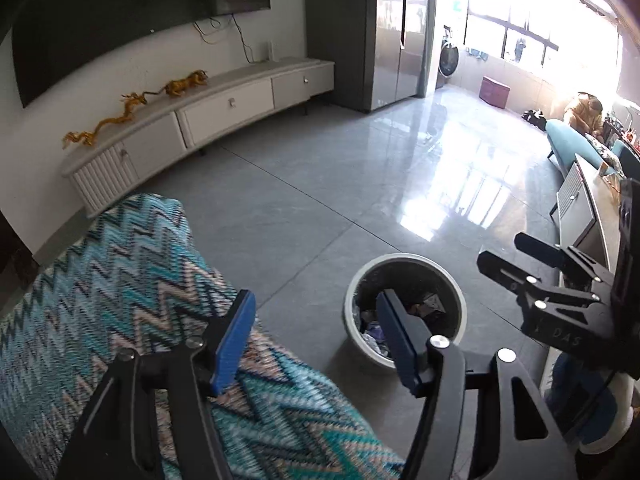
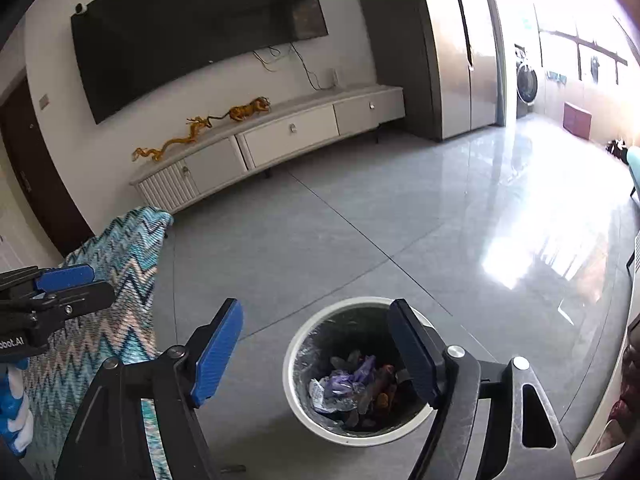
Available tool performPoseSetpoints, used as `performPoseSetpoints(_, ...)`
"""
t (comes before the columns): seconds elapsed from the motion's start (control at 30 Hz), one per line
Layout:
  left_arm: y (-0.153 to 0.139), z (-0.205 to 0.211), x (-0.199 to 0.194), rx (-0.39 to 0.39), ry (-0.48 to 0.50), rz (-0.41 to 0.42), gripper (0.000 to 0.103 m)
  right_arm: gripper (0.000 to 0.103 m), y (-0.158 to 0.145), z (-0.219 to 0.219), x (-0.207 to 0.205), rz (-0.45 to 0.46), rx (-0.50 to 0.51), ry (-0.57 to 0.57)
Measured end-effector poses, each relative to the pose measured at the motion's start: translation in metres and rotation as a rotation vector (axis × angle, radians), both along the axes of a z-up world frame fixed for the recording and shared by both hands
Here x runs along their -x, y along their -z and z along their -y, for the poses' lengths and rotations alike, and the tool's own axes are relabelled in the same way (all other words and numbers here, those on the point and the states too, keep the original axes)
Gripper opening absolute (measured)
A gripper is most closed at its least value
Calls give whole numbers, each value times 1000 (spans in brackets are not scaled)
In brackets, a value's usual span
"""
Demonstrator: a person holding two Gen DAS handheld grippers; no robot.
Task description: Collect trash
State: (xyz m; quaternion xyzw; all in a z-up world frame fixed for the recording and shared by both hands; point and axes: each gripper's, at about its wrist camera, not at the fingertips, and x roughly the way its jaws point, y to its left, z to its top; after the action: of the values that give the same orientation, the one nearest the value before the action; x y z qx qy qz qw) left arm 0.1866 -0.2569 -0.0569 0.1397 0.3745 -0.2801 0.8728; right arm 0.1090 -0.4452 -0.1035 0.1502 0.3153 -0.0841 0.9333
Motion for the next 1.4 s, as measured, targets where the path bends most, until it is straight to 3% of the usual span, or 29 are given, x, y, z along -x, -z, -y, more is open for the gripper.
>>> performPoseSetpoints(0.17, -34, -85, 26, 10, -97, 100, 72, 88, -49, -65, 12, 87, 65, -87)
performPoseSetpoints(0.43, -72, -216, 76, 80, -306, 237, 75, 103, -99, -171, 35, 182, 212, -185)
performPoseSetpoints(0.57, -84, -260, 103, 91, -400, 309, 75, 103, -115, -209, 48, 226, 274, -219)
performPoseSetpoints(0.73, -99, -287, 140, 69, -468, 416, 76, 103, -131, -246, 65, 279, 336, -241)
performPoseSetpoints(0.83, -106, -297, 160, 68, -513, 472, 90, 103, -138, -261, 75, 312, 351, -249)
performPoseSetpoints(0.9, -108, -306, 171, 82, -542, 498, 92, 103, -142, -268, 81, 330, 359, -254)
performPoseSetpoints(1.0, -110, -317, 180, 103, -575, 497, 93, 103, -146, -278, 89, 351, 366, -253)
performPoseSetpoints(1.13, -110, -326, 187, 121, -616, 509, 102, 103, -148, -286, 97, 369, 360, -263)
performPoseSetpoints(1.4, -112, -332, 200, 151, -655, 526, 103, 103, -148, -297, 111, 393, 352, -266)
